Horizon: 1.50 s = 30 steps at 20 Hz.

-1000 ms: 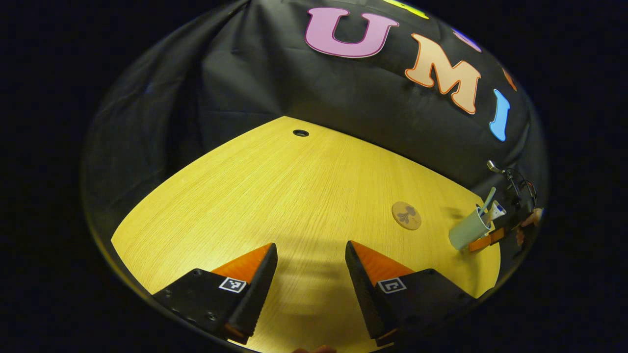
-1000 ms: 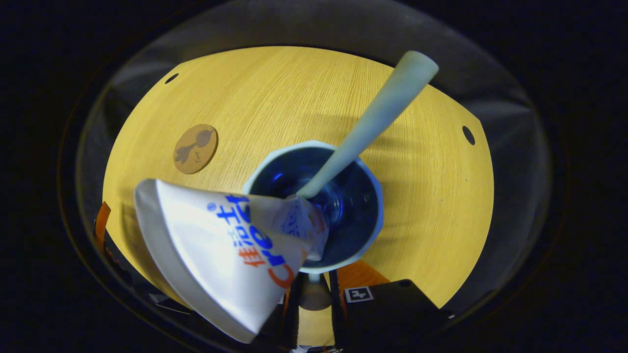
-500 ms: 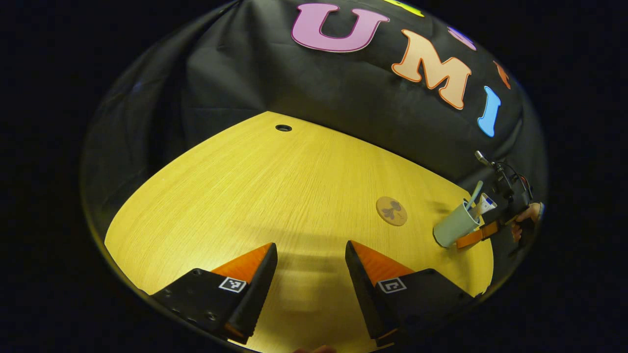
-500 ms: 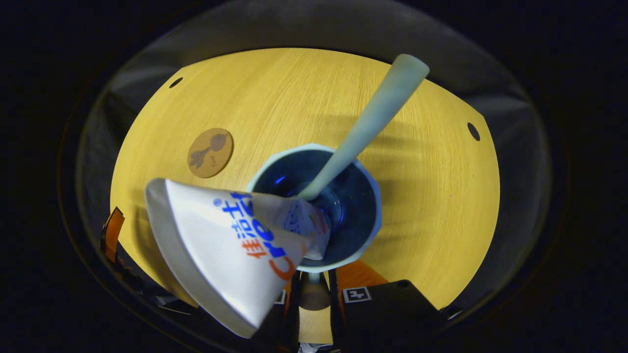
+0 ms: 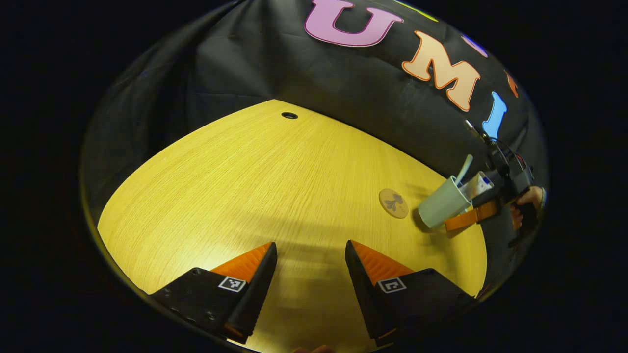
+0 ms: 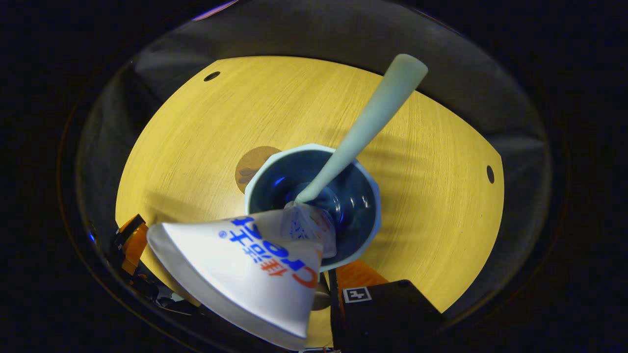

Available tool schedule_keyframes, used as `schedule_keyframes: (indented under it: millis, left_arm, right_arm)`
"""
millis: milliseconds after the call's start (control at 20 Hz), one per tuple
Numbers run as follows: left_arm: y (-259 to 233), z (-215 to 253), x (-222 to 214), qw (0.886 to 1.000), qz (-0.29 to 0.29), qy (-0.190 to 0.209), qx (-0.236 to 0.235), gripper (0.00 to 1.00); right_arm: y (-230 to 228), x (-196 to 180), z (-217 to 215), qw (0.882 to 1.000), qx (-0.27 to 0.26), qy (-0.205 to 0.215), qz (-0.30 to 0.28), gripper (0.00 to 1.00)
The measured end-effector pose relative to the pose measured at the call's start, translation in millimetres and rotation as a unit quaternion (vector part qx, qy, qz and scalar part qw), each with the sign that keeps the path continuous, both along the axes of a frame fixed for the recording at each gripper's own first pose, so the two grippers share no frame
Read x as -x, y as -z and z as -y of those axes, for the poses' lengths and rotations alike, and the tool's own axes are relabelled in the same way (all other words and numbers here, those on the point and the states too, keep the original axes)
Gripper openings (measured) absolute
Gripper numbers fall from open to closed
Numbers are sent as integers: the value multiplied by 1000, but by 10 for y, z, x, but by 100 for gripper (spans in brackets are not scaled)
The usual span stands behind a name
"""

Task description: Put the toothbrush and toothpaste on the desktop into the cup, then pick up the cup and place it on the coaster on the desktop.

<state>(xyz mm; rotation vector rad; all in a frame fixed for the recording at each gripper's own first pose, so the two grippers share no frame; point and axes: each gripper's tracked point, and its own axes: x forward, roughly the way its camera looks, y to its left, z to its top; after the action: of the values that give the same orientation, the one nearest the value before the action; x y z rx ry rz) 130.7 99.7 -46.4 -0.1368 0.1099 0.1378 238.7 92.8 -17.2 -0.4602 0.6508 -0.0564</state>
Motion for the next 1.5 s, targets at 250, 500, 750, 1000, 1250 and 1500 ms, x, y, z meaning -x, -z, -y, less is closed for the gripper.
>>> schedule_keyframes:
  millis: [250, 500, 750, 1000, 1250, 1500]
  left_arm:
    - [99, -26, 52, 1000, -14, 4, -3, 82]
    - [154, -150, 106, 1000, -18, 6, -1, 82]
    - [164, -261, 45, 1000, -28, 2, -4, 82]
    - [128, -246, -3, 999, -29, 14, -16, 82]
    - [99, -120, -27, 999, -30, 33, -28, 82]
    - [106, 10, 12, 997, -35, 58, -44, 82]
  right_arm:
    - [50, -185, -361, 999, 15, -27, -10, 29]
    - [48, -286, -519, 999, 16, -31, -17, 28]
    - [116, -321, -515, 999, 31, -25, -28, 28]
    - [113, -305, -549, 999, 24, -34, -27, 29]
    - [103, -94, -754, 997, -14, -74, -19, 97]
    - [-141, 159, -644, 994, -61, -73, 60, 100]
